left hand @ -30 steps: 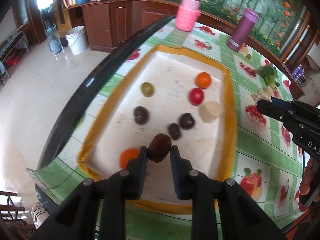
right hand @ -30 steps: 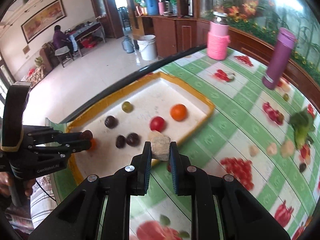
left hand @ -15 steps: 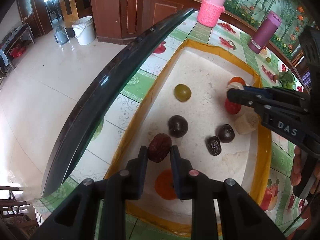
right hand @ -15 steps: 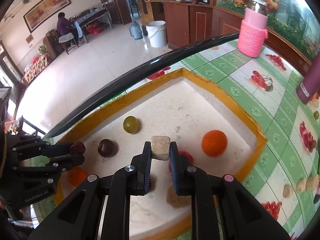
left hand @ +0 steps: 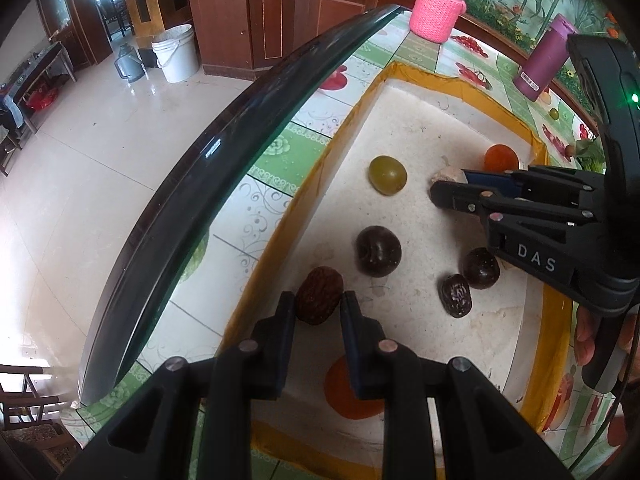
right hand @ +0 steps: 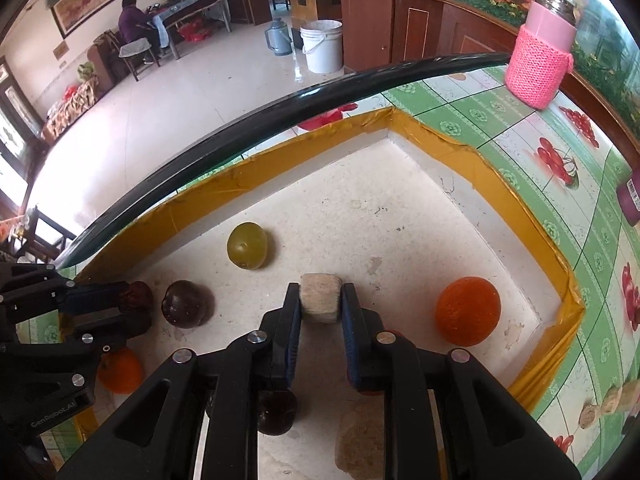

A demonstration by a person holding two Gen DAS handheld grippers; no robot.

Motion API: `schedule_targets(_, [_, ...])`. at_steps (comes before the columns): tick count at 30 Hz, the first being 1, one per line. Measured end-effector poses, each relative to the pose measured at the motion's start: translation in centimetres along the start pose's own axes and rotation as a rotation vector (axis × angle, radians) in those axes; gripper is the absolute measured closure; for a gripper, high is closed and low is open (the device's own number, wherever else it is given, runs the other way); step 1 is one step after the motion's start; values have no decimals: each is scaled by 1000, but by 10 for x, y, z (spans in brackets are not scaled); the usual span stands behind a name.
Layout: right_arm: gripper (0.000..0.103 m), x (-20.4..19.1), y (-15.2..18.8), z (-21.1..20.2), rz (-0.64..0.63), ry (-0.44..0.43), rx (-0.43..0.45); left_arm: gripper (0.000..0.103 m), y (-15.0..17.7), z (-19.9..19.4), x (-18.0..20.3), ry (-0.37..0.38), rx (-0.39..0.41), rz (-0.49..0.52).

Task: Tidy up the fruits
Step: 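Open the left tool to drop the date while the right tool releases the cube, then move both tools back over the table toward the remaining items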

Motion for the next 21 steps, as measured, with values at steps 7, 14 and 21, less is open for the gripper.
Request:
schedule_targets(7, [76,0,13,-18,-26,30,8,66,8,-6,-1,-8,6,-22])
schedule_targets(14, [76,-2,37,-54,-36,41,44,50,19,-27,5,-42,53,-39])
schedule_targets(21, [76,5,76,-91,-15,45,65,37,30,-52,33,-88,118,17])
Point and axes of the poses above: each gripper's, at about its wrist camera, not at the fingertips, and z roughly the way its jaws point, x to its right, y to its underside, the point moved 5 cm from there along z, roughly the way its jaws point, and after that the axes turned 5 degrees about z, right-handed, at the moved point
